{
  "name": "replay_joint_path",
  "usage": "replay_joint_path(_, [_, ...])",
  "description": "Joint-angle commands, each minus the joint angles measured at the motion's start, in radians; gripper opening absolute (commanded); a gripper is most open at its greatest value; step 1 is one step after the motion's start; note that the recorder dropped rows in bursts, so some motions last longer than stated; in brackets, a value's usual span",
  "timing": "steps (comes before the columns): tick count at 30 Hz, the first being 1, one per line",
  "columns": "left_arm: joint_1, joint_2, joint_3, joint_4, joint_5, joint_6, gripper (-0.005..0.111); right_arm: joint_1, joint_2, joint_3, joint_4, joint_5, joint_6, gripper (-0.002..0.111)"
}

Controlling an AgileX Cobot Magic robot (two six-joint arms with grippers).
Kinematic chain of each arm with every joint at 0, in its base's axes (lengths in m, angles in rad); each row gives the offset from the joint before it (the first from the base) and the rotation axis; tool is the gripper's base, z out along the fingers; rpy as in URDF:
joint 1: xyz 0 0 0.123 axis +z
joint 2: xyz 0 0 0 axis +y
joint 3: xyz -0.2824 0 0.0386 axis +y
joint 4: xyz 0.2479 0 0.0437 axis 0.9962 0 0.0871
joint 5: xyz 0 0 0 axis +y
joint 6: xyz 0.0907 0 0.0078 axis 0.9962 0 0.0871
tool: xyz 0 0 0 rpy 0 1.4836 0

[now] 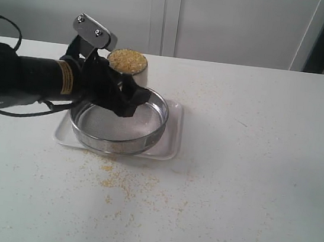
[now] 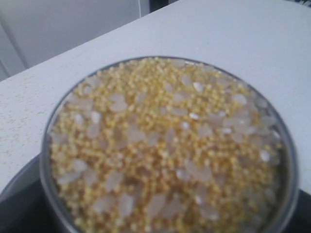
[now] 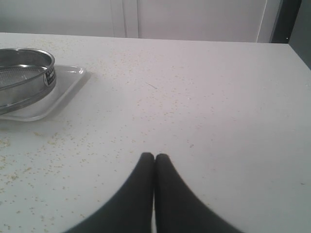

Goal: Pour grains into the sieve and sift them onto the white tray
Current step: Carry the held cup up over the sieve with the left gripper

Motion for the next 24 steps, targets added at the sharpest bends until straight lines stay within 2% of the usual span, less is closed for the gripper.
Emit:
replay_joint_path(1, [0.006,-0.018,-0.06,0.109,0.091,-0.078,0.0,-0.009,-0.006,0.005,-0.004,-0.007,0.005,0.0])
replay_joint_path(12, [0.085,0.035,-0.132,0.19,0.093,-0.115,0.0,-0.009,-0.006,0.005,-0.004,-0.007,0.005,0.0])
replay_joint_path(19, [0.086,0.095,-0.194,0.293,0.172,-0.117,0.0,-0.009,-0.006,0.005,-0.004,-0.007,0.005,0.0])
replay_joint_path(24, [0.086,0.133,-0.231,0.302,0.222,-0.119,0.0,-0.009,-0.006,0.005,-0.004,-0.007,0.005,0.0])
